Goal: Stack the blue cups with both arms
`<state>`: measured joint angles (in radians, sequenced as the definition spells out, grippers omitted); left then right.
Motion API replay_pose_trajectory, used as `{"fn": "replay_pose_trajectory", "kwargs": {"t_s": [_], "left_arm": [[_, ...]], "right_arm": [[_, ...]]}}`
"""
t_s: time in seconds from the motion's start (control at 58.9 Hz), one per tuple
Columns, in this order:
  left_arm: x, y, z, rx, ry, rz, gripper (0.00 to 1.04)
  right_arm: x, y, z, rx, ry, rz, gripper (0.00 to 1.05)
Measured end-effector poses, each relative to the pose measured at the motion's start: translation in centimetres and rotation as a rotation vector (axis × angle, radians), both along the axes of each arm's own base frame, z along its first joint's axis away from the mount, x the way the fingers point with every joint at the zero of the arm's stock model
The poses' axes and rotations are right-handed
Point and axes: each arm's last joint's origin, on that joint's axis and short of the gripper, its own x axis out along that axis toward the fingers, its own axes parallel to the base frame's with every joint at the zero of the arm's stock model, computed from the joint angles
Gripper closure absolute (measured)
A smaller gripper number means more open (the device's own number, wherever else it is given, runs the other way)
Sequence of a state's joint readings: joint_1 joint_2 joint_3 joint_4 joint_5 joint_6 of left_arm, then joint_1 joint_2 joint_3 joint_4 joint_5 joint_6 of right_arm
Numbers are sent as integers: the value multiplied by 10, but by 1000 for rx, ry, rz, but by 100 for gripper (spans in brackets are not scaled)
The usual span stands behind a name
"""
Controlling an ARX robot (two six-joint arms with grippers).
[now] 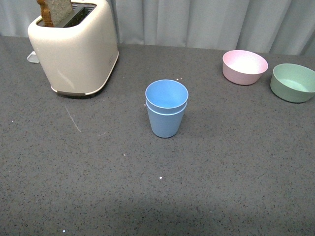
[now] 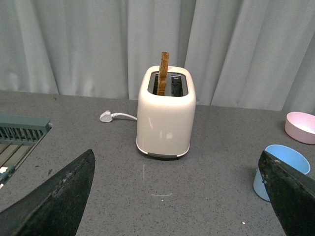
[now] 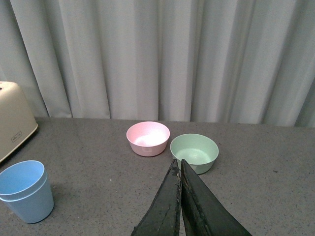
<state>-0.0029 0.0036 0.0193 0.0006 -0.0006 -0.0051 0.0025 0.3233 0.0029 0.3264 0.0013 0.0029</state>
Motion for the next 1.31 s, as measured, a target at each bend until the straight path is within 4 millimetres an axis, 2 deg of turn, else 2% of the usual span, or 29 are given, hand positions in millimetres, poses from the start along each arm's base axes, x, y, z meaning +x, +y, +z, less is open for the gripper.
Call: {"fn": "replay_pose_trajectory", "kwargs": {"t_s": [0.492, 0.611, 0.832, 1.307], "left_arm": [[0, 0, 0, 0, 0, 0, 7], [0, 0, 0, 0, 0, 1, 7], [0, 0, 0, 0, 0, 0, 7], [0, 0, 0, 0, 0, 0, 7]], "right_arm": [[-10, 0, -1, 0, 0, 0, 104], [-19, 0, -4, 0, 15, 3, 104], [-20, 0, -3, -2, 6, 3, 103], [-20, 0, -3, -1, 5, 3, 20]]}}
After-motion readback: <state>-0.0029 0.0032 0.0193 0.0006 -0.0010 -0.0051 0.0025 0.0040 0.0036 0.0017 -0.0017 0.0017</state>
